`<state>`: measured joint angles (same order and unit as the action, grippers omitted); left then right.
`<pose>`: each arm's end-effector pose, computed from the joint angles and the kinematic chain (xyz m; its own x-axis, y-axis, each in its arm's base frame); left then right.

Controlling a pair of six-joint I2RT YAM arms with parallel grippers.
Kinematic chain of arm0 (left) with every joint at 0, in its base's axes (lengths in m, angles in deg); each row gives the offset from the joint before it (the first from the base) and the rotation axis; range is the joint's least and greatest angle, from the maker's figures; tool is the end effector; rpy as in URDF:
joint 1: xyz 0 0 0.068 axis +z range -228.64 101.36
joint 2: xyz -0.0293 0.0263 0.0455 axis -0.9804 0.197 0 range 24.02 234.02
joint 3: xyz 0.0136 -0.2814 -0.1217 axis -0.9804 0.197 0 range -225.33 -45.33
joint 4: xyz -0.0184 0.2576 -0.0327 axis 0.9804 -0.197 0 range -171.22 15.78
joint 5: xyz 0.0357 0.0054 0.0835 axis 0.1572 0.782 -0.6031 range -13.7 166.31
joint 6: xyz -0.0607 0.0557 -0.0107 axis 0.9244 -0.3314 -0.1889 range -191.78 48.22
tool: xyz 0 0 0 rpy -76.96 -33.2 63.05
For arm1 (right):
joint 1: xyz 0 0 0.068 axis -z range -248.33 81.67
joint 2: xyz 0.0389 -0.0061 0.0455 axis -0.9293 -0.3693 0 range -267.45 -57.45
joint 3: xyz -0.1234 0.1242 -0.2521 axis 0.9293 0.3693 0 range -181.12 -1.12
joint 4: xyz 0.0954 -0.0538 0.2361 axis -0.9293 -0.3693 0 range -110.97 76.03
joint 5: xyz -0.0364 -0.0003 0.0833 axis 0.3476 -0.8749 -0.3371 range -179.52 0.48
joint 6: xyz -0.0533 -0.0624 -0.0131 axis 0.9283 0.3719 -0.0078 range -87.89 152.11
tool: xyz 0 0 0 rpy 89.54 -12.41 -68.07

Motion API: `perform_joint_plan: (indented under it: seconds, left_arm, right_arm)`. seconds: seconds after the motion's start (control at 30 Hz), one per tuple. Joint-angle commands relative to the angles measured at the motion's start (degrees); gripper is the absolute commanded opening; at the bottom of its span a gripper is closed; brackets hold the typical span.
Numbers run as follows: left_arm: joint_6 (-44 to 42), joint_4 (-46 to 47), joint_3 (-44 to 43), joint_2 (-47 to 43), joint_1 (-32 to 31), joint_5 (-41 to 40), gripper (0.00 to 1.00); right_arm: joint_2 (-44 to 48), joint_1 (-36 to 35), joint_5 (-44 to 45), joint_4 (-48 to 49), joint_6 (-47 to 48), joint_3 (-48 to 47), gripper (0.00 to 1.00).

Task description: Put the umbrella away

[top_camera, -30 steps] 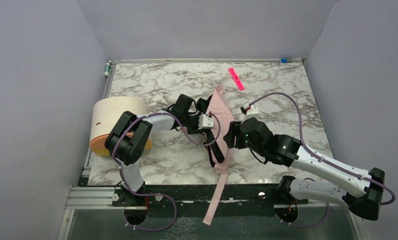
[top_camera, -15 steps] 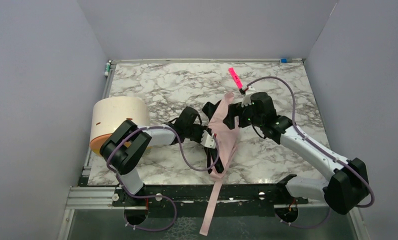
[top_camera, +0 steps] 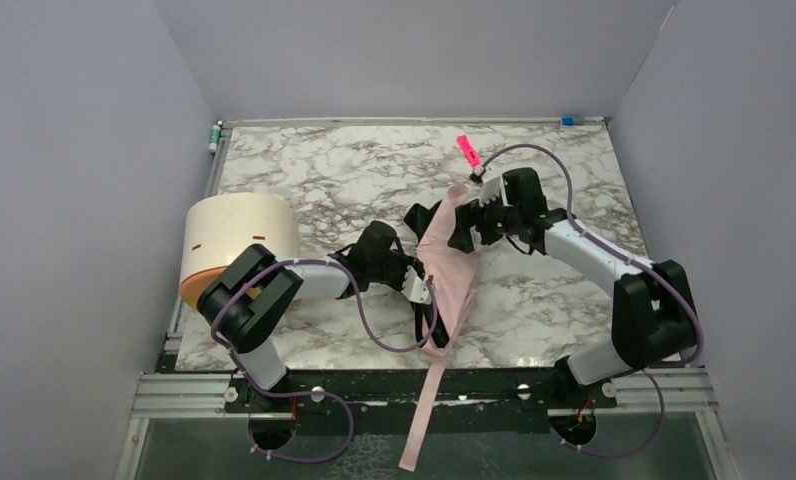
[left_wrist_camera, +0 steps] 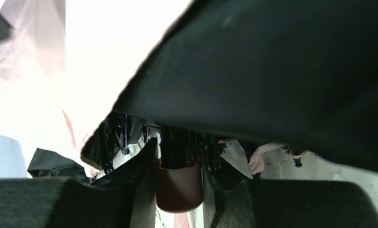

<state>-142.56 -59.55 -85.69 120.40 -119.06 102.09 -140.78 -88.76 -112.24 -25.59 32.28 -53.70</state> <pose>0.2414 -0.2471 0.1501 0.6204 0.5883 -0.5186 0.7490 -0.2484 0.6143 0.2991 0.1413 0.2425 -0.6298 -0.2376 -0.7395 -0.5913 0.7641 0.2580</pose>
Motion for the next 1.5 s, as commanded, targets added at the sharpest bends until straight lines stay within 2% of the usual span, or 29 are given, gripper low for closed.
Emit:
perform_joint_plan:
  seconds: [0.0, 0.13, 0.23, 0.33, 0.43, 0.63, 0.8, 0.87, 0.97, 1.0, 1.03, 1.07, 1.17, 1.27, 1.33, 1.47]
  left_arm:
    - [-0.6, -5.5, 0.6, 0.6, -0.1, -3.5, 0.00]
    - [0.8, -5.9, 0.0, 0.7, -0.1, -3.0, 0.00]
    - [3.3, -5.9, -0.7, 0.0, 0.0, -2.8, 0.05]
    - [8.5, -5.9, -1.9, -1.4, 0.3, -2.3, 0.20]
    - [12.7, -9.1, -4.4, -2.8, 1.3, -0.1, 0.31]
    - [21.1, -13.2, -7.0, -7.8, 1.9, 1.9, 0.41]
    - [26.7, -13.6, -3.8, -14.5, 2.1, 2.6, 0.56]
    - [28.4, -14.6, -2.6, -17.2, 2.1, 2.3, 0.71]
    - [31.7, -16.4, -0.2, -22.2, 2.1, 2.0, 0.74]
    - [33.2, -16.6, 0.7, -23.9, 2.2, 1.8, 0.80]
    - [35.5, -16.3, 1.5, -25.7, 2.1, 1.0, 0.95]
    - [38.8, -15.2, 2.3, -27.3, 2.2, -0.5, 0.98]
    - [49.7, -11.1, 3.1, -31.1, 2.2, -7.7, 0.99]
    - [57.2, -10.2, 1.3, -32.2, 2.4, -15.7, 0.99]
    - [60.8, -8.4, 0.8, -33.1, 2.7, -18.7, 0.99]
    - [63.9, 1.0, 4.3, -36.2, 2.9, -21.9, 0.99]
  right_arm:
    - [-6.7, -0.1, -9.7, -3.0, 6.6, -2.8, 0.98]
    - [-10.4, -0.2, -11.7, -4.1, 7.8, -1.6, 0.96]
    - [-12.0, -0.2, -11.3, -5.8, 8.9, -0.7, 0.91]
    - [-11.9, -0.2, -9.4, -5.5, 9.7, 1.1, 0.88]
    - [-10.8, -0.3, -7.5, -3.0, 9.1, 3.2, 0.87]
    - [-7.5, -0.7, -6.0, 4.2, 8.3, 7.4, 0.81]
    - [-5.5, -1.9, -3.6, 7.5, 9.7, 9.6, 0.77]
    - [-4.9, -2.2, -2.4, 8.3, 10.6, 10.4, 0.76]
    - [-4.2, -2.4, -2.0, 9.3, 11.1, 11.3, 0.75]
    - [-4.0, -2.5, -2.0, 9.6, 11.1, 11.5, 0.75]
    - [-3.6, -2.7, -1.9, 9.9, 11.2, 11.7, 0.75]
    - [-3.3, -3.0, -1.8, 10.3, 11.5, 11.9, 0.74]
    - [-1.4, -4.5, -1.8, 13.3, 13.7, 13.8, 0.72]
    - [0.6, -7.3, -1.7, 17.2, 17.6, 16.5, 0.72]
    - [1.3, -9.1, -1.6, 18.2, 19.9, 17.4, 0.72]
    - [1.7, -11.2, -0.4, 19.0, 21.2, 18.3, 0.74]
